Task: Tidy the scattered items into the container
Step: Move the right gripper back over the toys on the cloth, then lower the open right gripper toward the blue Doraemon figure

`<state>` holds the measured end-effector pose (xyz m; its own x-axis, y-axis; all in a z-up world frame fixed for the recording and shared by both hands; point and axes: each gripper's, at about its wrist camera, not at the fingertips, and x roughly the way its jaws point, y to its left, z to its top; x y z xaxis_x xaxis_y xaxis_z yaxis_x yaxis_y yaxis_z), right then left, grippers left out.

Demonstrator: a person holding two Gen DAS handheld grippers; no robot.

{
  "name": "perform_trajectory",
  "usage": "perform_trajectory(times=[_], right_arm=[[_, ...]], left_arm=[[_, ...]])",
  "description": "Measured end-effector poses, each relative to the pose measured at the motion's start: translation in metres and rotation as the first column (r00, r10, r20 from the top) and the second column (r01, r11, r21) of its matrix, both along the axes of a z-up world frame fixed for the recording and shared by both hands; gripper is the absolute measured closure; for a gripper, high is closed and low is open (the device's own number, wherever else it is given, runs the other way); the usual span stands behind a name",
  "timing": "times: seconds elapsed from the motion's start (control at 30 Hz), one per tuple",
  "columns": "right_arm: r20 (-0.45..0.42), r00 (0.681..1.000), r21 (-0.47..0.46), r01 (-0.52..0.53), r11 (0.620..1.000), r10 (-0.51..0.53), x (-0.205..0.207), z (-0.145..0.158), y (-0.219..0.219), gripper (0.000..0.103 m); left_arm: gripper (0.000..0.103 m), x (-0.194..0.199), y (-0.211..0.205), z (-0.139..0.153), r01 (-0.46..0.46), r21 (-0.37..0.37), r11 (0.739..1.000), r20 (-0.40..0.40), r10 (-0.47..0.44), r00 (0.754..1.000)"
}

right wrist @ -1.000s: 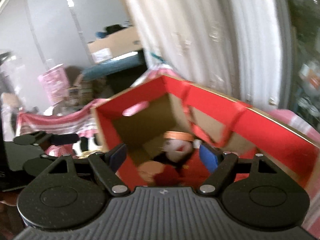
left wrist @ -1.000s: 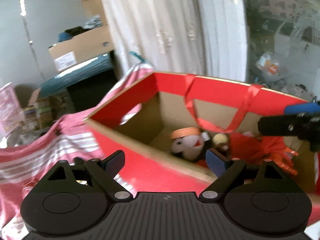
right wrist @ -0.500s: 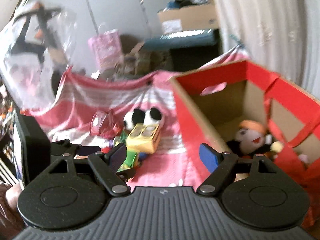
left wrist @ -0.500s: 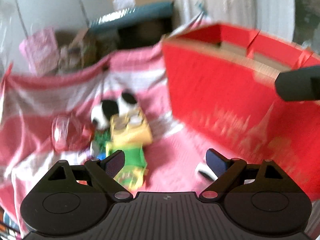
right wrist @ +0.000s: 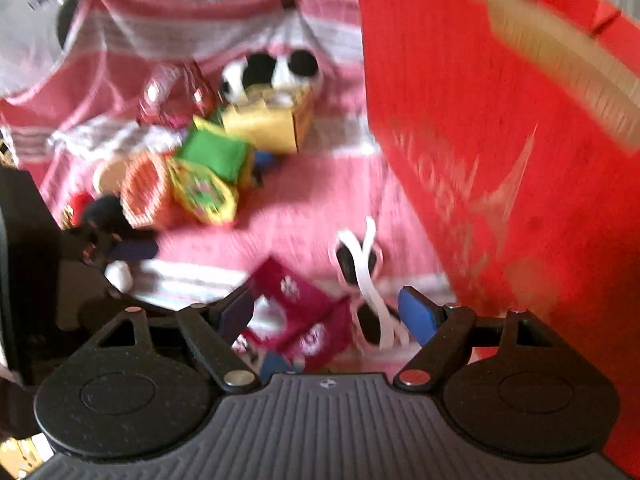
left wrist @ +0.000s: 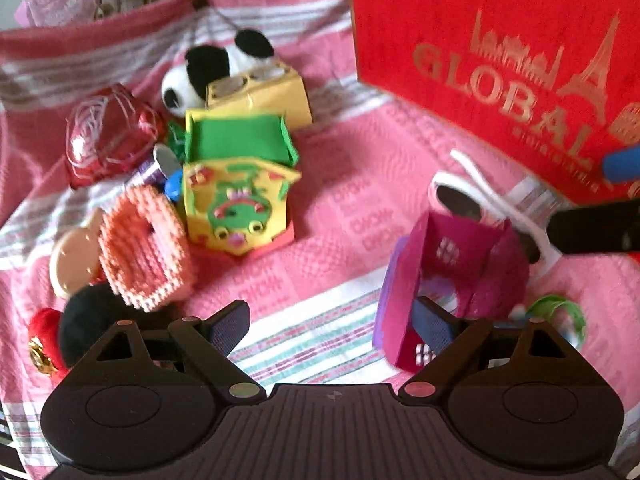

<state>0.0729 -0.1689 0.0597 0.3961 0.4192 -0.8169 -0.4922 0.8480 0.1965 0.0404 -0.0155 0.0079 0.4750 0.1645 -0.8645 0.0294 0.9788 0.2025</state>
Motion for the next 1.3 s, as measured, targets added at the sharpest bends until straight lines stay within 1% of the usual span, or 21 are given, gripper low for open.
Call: perform_trajectory(times=[0.07, 0.17, 0.27, 0.3, 0.37, 0.5, 0.6, 0.63, 0.73, 0.83, 0.87, 0.97, 1.03, 1.17, 1.27, 1.3], right_arm=[[-0.019, 1.000, -0.031, 0.004, 1.000, -0.005, 0.001, -0.015, 0.002, 0.022], [-0.043, 0.999, -0.065, 0.006, 0.998, -0.009, 0.005, -0.034, 0.009, 0.023], [-0.064, 0.998, -0.088, 0.009, 0.996, -0.014, 0.006, -0.049, 0.013, 0.024], [-0.058, 0.998, -0.085, 0.015, 0.996, -0.020, 0.005, -0.051, 0.013, 0.024], [-0.059, 0.998, -0.092, 0.010, 0.996, -0.015, 0.004, -0.053, 0.013, 0.024], [-0.102, 0.994, -0.080, -0.037, 0.996, 0.029, -0.001, -0.055, 0.016, 0.025], [-0.087, 0.994, -0.067, -0.074, 0.995, 0.068, -0.011, -0.052, 0.021, 0.027], [-0.098, 0.991, -0.053, -0.093, 0.994, 0.087, -0.013, -0.052, 0.023, 0.027], [-0.122, 0.985, -0.028, -0.127, 0.992, 0.122, -0.020, -0.052, 0.028, 0.027], [-0.132, 0.980, -0.008, -0.153, 0.988, 0.151, -0.027, -0.048, 0.034, 0.027], [-0.142, 0.975, 0.001, -0.172, 0.985, 0.170, -0.030, -0.048, 0.036, 0.025], [-0.126, 0.974, -0.022, -0.193, 0.981, 0.188, -0.035, -0.047, 0.041, 0.028], [-0.136, 0.975, -0.021, -0.179, 0.984, 0.175, -0.033, -0.047, 0.039, 0.029], [-0.145, 0.981, -0.012, -0.130, 0.991, 0.127, -0.027, -0.047, 0.031, 0.032], [-0.164, 0.983, -0.003, -0.078, 0.997, 0.076, -0.020, -0.047, 0.025, 0.036], [-0.172, 0.983, 0.003, -0.060, 0.998, 0.059, -0.018, -0.047, 0.023, 0.038]], left_arm=[[0.008, 0.001, 0.002, -0.008, -0.004, 0.007, 1.000, -0.020, 0.004, 1.000], [0.008, 0.002, 0.007, -0.015, -0.003, -0.003, 1.000, -0.038, 0.003, 0.999], [0.008, 0.004, 0.010, -0.020, -0.003, -0.001, 1.000, -0.044, 0.003, 0.999], [0.008, 0.004, 0.011, -0.021, -0.005, -0.002, 1.000, -0.048, 0.005, 0.999], [0.008, 0.006, 0.012, -0.025, -0.009, -0.001, 1.000, -0.054, 0.008, 0.999], [0.008, 0.007, 0.015, -0.031, -0.013, 0.006, 1.000, -0.060, 0.014, 0.998], [0.007, 0.011, 0.024, -0.034, -0.047, -0.010, 0.999, -0.059, 0.047, 0.997], [0.009, 0.013, 0.027, -0.036, -0.056, -0.016, 0.998, -0.065, 0.055, 0.996], [0.009, 0.014, 0.033, -0.036, -0.065, -0.033, 0.997, -0.064, 0.062, 0.996], [0.008, 0.014, 0.034, -0.037, -0.059, -0.023, 0.998, -0.050, 0.057, 0.997], [0.007, 0.014, 0.034, -0.037, -0.058, -0.025, 0.998, -0.048, 0.057, 0.997], [0.006, 0.013, 0.036, -0.036, -0.070, -0.018, 0.997, -0.042, 0.070, 0.997], [0.010, 0.009, 0.037, -0.032, -0.079, -0.017, 0.997, -0.041, 0.078, 0.996], [0.010, -0.009, 0.043, -0.013, -0.097, -0.042, 0.994, -0.007, 0.096, 0.995], [0.010, -0.024, 0.045, 0.000, -0.103, -0.054, 0.993, 0.013, 0.104, 0.995], [0.011, -0.029, 0.045, 0.005, -0.104, -0.070, 0.992, 0.017, 0.106, 0.994]])
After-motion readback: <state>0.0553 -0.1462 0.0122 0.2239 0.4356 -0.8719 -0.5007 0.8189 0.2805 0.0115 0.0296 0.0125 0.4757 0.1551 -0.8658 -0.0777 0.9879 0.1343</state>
